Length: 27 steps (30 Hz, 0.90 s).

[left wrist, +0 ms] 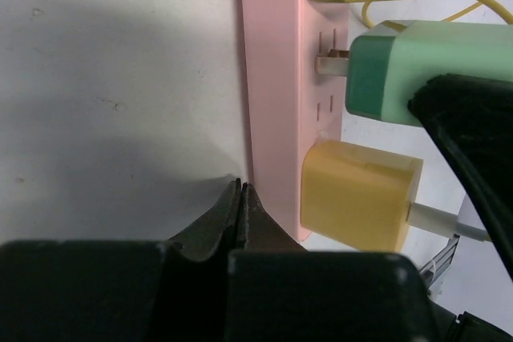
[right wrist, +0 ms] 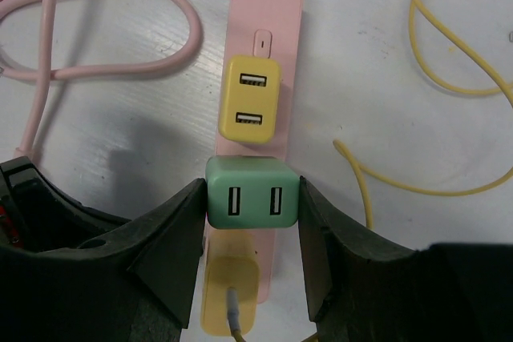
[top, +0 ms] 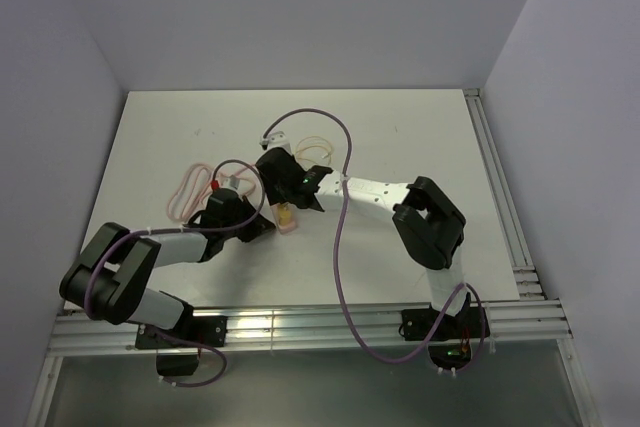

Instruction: Insert the plug

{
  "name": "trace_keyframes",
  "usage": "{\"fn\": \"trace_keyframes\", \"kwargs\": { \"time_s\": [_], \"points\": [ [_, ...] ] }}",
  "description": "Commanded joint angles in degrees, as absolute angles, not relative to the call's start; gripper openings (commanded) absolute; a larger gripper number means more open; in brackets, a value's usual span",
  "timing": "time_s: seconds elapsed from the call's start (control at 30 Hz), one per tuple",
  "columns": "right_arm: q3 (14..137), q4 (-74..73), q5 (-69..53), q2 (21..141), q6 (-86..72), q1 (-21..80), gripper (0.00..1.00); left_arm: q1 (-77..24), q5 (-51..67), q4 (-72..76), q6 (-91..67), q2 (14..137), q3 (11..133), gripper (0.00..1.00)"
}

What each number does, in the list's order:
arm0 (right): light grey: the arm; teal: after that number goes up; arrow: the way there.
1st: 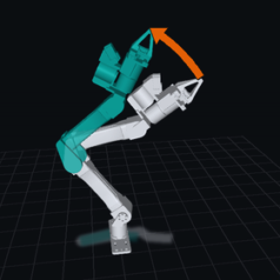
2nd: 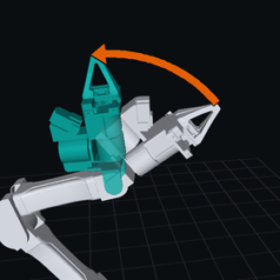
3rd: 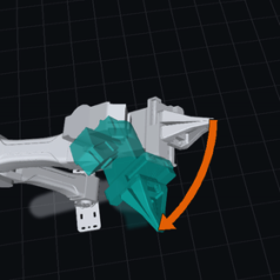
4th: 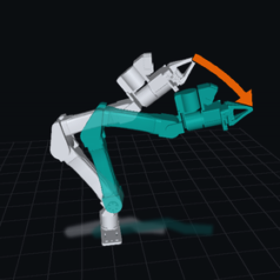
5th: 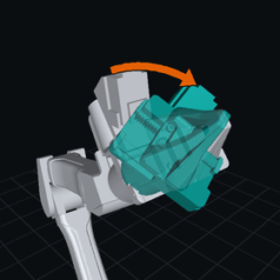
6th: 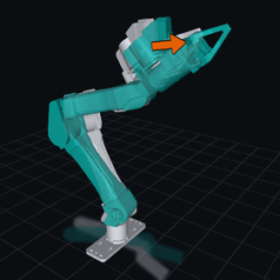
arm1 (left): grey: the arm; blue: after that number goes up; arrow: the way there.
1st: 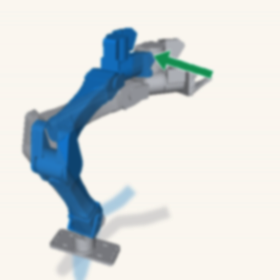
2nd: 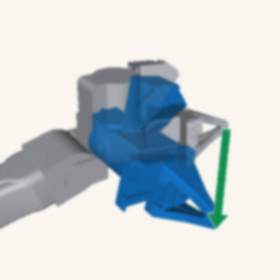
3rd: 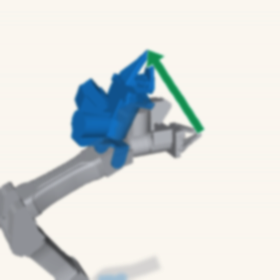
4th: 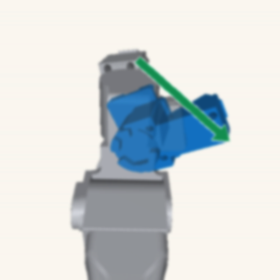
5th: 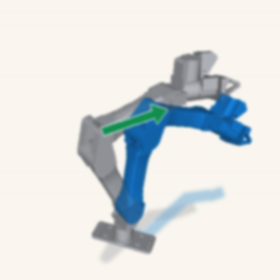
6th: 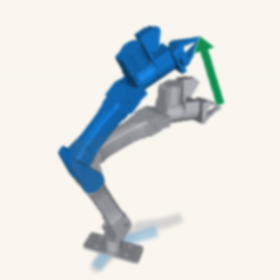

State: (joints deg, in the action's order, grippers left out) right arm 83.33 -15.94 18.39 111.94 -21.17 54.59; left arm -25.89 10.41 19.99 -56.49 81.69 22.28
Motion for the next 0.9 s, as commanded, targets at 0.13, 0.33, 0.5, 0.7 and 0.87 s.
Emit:
{"fn": "trace_keyframes", "kwargs": {
  "time_s": [0.13, 0.33, 0.5, 0.7, 0.87],
  "points": [
    [87.10, -20.03, 23.72, 113.73, -24.78, 55.72, 0.00, -25.40, 13.71, 24.87, -56.95, 84.29, 23.64, 0.01],
    [86.57, -19.51, 27.06, 113.64, -24.61, 55.72, 0.00, -25.31, 14.06, 24.70, -56.69, 84.03, 23.73, 0.01],
    [86.57, -18.11, 24.44, 114.08, -23.55, 55.72, 0.00, -25.31, 14.06, 23.73, -56.25, 83.67, 24.34, 0.01],
    [85.86, -17.22, 22.58, 114.43, -23.38, 55.81, 0.00, -25.14, 14.59, 23.82, -55.99, 84.37, 24.52, 0.01],
    [86.75, -18.10, 22.68, 116.10, -23.11, 55.81, 0.00, -25.14, 14.77, 23.99, -56.07, 84.38, 24.61, 0.01]
  ]
}}
